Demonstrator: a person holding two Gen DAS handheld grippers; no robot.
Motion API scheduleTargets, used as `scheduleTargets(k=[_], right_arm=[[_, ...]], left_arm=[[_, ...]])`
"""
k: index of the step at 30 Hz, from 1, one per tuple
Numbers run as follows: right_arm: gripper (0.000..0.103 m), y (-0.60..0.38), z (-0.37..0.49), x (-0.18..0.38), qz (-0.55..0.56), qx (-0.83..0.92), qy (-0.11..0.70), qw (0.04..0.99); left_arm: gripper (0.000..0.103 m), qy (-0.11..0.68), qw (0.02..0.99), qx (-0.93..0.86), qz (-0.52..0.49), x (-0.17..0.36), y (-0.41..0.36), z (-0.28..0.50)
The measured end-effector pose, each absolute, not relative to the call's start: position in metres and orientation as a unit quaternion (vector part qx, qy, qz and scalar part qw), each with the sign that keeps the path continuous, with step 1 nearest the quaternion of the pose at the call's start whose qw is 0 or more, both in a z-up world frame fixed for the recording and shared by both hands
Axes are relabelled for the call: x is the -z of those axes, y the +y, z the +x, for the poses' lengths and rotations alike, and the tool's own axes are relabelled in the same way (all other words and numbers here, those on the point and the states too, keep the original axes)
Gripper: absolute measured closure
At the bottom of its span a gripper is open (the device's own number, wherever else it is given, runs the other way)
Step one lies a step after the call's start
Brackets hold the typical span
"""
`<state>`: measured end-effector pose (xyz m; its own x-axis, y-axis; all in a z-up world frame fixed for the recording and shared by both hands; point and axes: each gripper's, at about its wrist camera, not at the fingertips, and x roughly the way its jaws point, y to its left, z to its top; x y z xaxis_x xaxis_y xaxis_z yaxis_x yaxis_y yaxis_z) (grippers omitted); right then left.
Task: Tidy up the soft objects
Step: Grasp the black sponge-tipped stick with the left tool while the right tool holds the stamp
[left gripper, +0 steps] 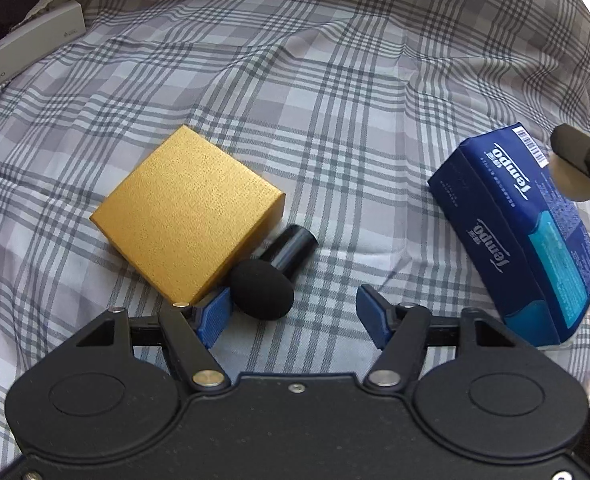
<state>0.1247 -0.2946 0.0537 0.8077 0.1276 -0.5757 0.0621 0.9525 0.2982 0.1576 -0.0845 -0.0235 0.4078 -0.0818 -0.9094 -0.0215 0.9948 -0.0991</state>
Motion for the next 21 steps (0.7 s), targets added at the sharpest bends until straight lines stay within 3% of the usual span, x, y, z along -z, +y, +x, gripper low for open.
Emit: scheduleTargets(k=[17, 21], right_arm=[[0.044, -0.308, 0.123, -0.052, 0.186, -0.007, 0.307, 0.933], [0.044, -0.306, 0.123, -0.051, 0.180, -0.008, 0.311, 0.933]], left_arm=[[0.040, 0.556, 0.830, 0.031, -0.027, 0.036, -0.103, 0.166], [0.048, 0.549, 0.835, 0.024, -0.026, 0.035, -0.103, 0.168]])
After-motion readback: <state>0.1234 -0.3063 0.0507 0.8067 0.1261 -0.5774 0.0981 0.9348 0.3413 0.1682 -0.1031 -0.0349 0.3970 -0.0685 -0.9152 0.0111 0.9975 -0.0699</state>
